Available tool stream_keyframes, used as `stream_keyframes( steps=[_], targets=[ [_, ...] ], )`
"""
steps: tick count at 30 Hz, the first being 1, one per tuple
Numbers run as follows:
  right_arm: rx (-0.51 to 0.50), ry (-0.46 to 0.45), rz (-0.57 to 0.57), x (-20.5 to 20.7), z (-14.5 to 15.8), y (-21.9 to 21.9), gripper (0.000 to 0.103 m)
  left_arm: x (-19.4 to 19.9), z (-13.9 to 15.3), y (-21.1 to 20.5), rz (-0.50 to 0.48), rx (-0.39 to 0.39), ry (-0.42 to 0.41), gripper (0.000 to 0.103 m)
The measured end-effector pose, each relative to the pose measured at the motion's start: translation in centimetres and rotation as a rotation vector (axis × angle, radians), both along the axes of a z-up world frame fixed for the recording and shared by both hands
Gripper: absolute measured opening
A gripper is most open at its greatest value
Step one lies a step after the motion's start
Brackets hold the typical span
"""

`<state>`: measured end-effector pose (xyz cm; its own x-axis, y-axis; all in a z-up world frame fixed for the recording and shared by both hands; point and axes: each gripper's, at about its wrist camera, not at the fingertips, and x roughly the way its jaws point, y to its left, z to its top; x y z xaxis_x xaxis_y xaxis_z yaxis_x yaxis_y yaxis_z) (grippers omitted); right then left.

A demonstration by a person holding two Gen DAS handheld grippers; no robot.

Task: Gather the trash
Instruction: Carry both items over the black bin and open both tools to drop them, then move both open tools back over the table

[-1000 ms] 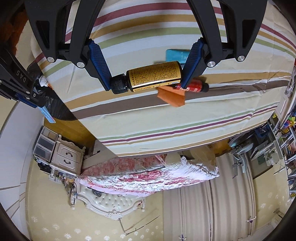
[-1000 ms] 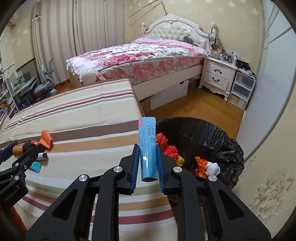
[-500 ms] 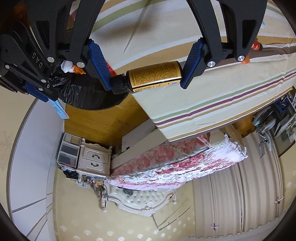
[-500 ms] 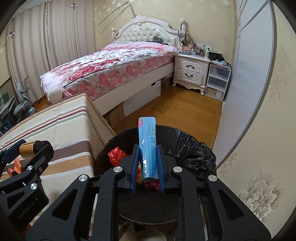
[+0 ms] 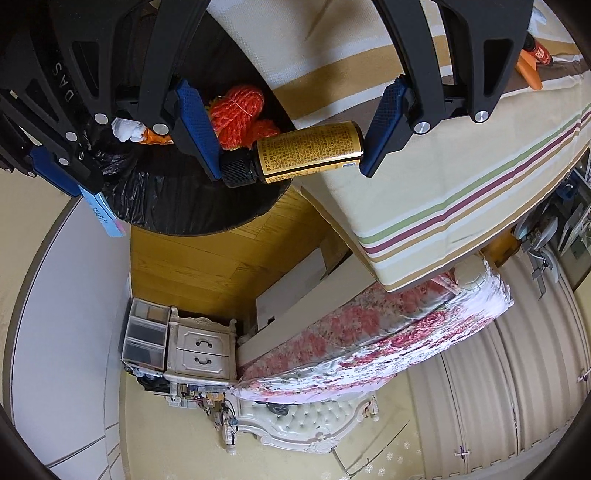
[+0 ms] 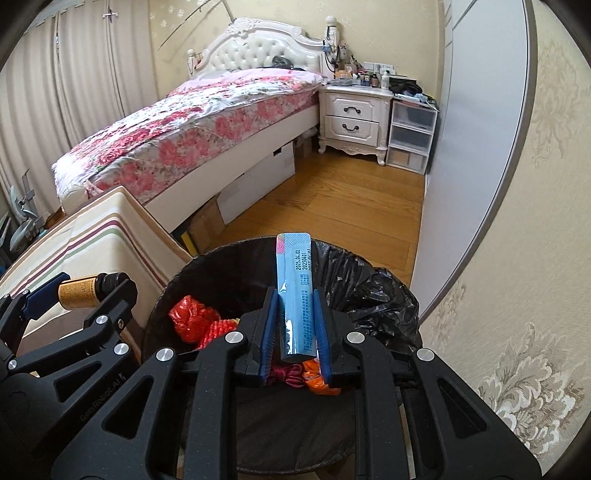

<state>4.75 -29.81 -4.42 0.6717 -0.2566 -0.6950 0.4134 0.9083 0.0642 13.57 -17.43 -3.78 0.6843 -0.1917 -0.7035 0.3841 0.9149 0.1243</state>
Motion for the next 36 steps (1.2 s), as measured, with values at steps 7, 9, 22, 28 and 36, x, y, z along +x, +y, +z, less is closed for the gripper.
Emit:
stream_keyframes(
  steps=[7, 9, 22, 28, 36],
  targets=[
    [-0.019, -0.007, -0.036, -0.3, -0.1, -0.3, 0.037, 0.2, -0.1, 0.3, 0.008, -0.006, 0.016, 0.082],
    [-0.02, -0.01, -0.042, -0.3, 0.0, -0.4, 0.038, 0.1, -0.1, 0.3, 0.007, -0.009, 0.017, 0.083],
    [-0.022, -0.029, -0.023, -1.3, 1.1, 0.7, 0.048, -0.5, 1.2, 1.7, 0.035, -0.033, 0.0, 0.084],
    [-0.015, -0.045, 0.041, -2.0, 1.9, 2.9, 0.05, -2.0, 2.2, 4.6, 0.071, -0.031, -0.029, 0.084],
    [-0.002, -0.044, 0.17, -2.4, 2.4, 7.5, 0.051, -4.2, 2.2, 10.6, 0.186, -0.017, -0.018, 0.084]
  ],
)
